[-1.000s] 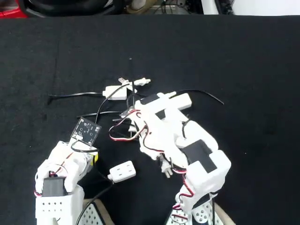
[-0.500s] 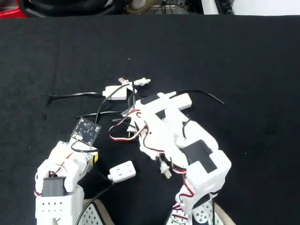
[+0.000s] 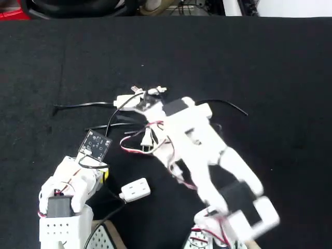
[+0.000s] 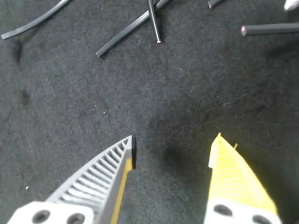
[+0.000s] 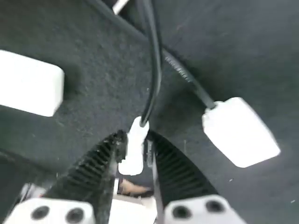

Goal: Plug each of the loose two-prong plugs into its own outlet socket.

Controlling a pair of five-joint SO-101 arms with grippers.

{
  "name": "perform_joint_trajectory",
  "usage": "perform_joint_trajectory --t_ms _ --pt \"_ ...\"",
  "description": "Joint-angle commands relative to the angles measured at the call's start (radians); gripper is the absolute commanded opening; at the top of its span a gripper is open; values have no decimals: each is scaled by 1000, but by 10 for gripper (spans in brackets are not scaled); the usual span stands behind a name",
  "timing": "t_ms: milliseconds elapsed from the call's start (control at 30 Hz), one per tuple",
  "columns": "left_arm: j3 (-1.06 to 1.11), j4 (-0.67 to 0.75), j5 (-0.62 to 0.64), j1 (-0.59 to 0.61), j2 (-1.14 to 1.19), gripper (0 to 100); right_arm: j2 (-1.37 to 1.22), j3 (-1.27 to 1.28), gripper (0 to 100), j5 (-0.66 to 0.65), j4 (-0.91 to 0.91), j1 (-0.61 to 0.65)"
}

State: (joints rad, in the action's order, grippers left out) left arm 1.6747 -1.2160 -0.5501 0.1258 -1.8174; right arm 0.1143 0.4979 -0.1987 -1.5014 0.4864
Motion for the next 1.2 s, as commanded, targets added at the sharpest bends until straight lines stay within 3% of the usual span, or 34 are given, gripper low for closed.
perform_joint_trajectory --t_ms 0,133,267,467,633,800,1033,1167 --pt "4 20 -3 8 -5 271 239 38 11 11 -5 5" --pt "2 29 11 8 -5 267 472 185 11 55 115 9" --pt "-47 72 184 8 -5 267 754 424 11 94 361 28" --pt "-179 207 411 -1 -5 269 1193 779 11 123 687 203" --pt "-196 293 580 -4 -6 272 1491 983 11 184 764 321" --pt "-303 150 591 -105 -6 272 1702 1118 11 181 763 368" --pt "-380 66 578 -394 -6 272 1821 1138 11 181 661 382" --pt "-374 -21 442 -453 -5 272 1821 1102 11 186 612 379"
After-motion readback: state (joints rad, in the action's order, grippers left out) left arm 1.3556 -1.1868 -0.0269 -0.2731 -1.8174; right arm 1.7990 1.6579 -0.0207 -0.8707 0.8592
